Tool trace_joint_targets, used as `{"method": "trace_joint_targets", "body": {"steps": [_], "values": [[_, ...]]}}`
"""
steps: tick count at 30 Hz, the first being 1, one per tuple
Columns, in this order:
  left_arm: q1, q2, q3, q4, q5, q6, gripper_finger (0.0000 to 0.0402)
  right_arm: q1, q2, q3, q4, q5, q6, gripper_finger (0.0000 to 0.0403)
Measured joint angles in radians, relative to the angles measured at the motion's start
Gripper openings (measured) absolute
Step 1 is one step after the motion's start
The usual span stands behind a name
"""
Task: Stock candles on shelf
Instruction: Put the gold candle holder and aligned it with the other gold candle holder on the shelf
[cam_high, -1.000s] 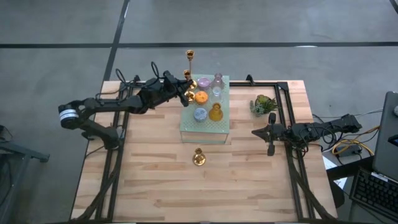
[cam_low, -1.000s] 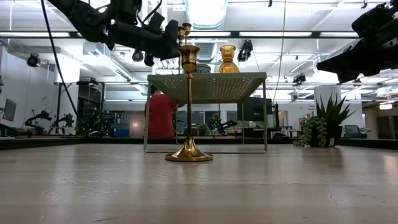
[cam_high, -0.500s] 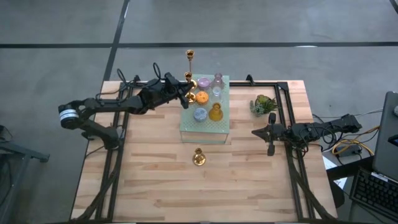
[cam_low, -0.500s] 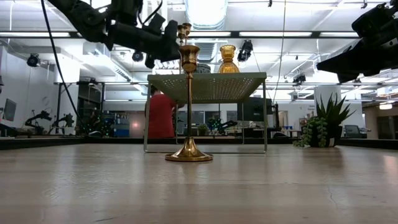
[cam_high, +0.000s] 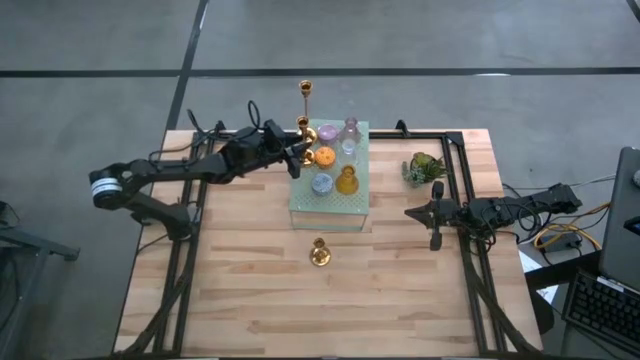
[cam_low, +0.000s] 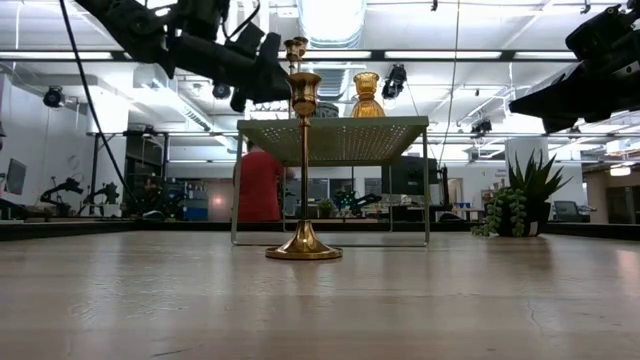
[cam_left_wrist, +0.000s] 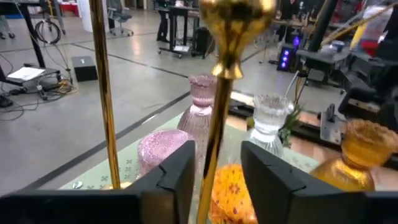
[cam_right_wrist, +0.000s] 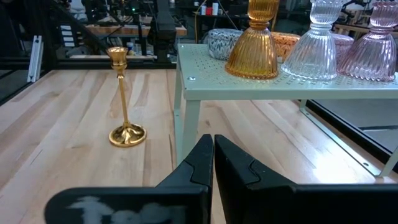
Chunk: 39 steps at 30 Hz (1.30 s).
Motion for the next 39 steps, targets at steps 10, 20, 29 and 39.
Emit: {"method": "trace_joint_targets", "body": {"steps": [10,20,29,39], "values": [[-0.008,-0.123,0.0,-0.251,0.005,0.095,0.0165,0.0,0.0,0.0,0.0,0.0,0.001,0.0008],[-0.165,-0.248,-0.016,-0.406,0.073,0.101,0.0165,0.0,0.0,0.0,0.0,0.0,0.0,0.0008],[-0.45,-0.234,-0.127,-0.294,0.115,0.052,0.0165,0.0,0.0,0.0,0.0,0.0,0.0,0.0008],[-0.656,-0.088,-0.242,-0.168,-0.202,-0.088,0.0165,0.0,0.0,0.0,0.0,0.0,0.0,0.0008]]}}
